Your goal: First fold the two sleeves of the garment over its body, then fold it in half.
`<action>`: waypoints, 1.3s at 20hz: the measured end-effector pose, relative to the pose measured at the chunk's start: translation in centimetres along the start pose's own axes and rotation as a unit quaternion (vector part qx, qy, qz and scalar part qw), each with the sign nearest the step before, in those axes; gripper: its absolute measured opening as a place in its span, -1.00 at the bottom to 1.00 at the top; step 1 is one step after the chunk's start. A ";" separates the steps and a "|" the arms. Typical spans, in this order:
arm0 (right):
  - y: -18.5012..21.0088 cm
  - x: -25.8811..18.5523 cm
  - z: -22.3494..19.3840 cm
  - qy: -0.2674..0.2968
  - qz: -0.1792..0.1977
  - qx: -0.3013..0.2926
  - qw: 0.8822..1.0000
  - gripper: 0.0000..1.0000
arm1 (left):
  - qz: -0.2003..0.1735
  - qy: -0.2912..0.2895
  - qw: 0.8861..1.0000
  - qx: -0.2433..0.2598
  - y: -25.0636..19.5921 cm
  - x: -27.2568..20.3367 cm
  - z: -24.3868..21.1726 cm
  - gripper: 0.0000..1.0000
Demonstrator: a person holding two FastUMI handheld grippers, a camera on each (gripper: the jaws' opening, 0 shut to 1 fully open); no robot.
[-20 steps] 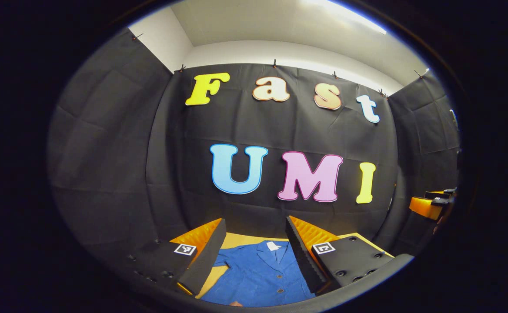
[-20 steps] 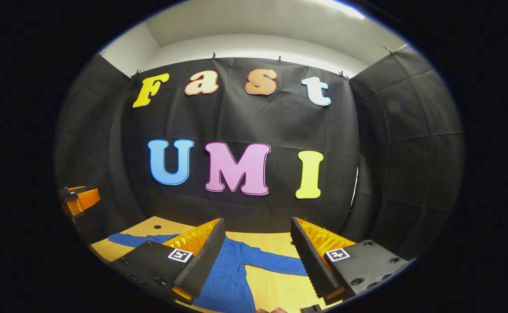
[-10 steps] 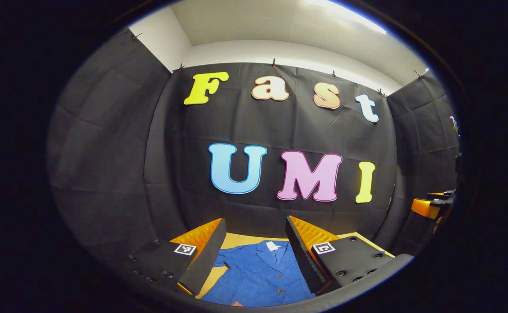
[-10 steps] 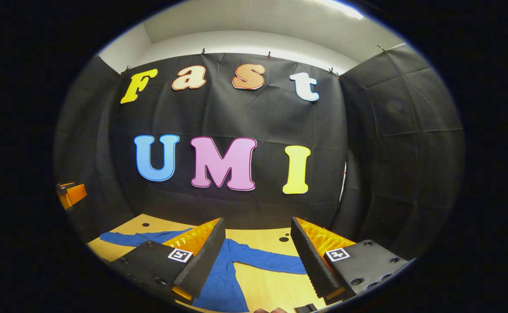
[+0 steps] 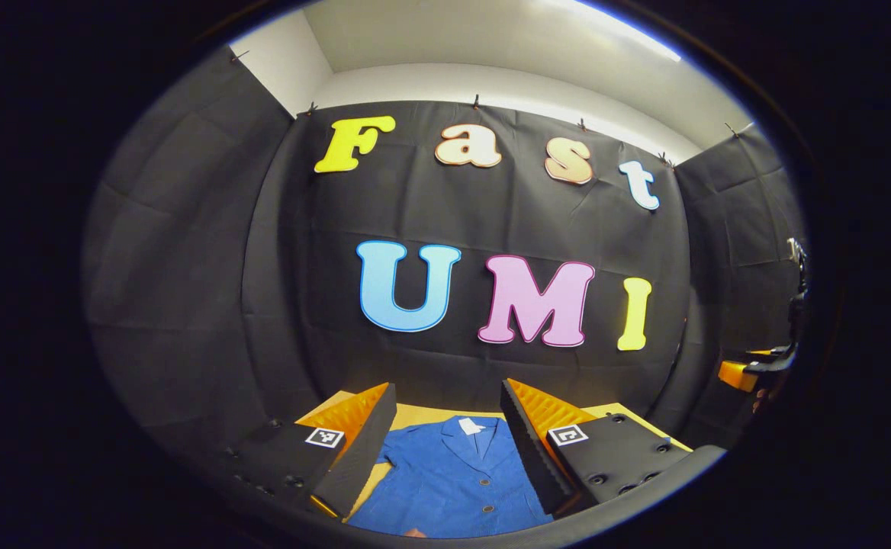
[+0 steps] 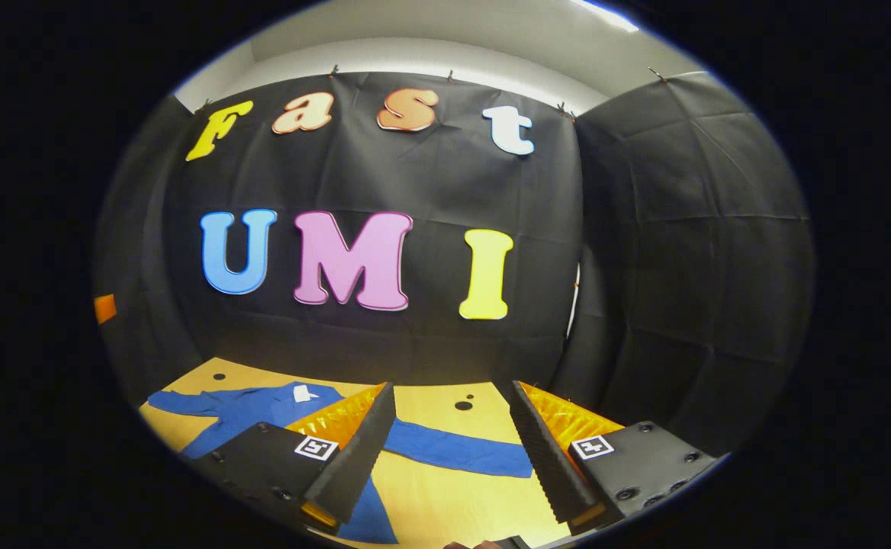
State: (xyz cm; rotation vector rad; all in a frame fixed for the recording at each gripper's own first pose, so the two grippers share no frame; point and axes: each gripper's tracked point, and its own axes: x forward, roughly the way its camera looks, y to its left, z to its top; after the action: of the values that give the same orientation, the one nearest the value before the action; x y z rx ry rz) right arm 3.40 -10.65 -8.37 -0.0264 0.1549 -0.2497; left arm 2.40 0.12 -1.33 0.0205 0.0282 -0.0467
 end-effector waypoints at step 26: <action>-12.1 19.2 -36.2 0.374 -0.181 0.128 0.901 0.94 | 0.021 0.101 0.995 0.009 -8.1 13.8 -4.4 0.60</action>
State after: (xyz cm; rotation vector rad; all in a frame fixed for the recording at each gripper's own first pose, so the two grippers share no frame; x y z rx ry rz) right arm 13.14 -27.37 -46.45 0.3120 0.8895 -0.6468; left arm 15.66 -8.57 -6.32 0.0448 0.2304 -0.0019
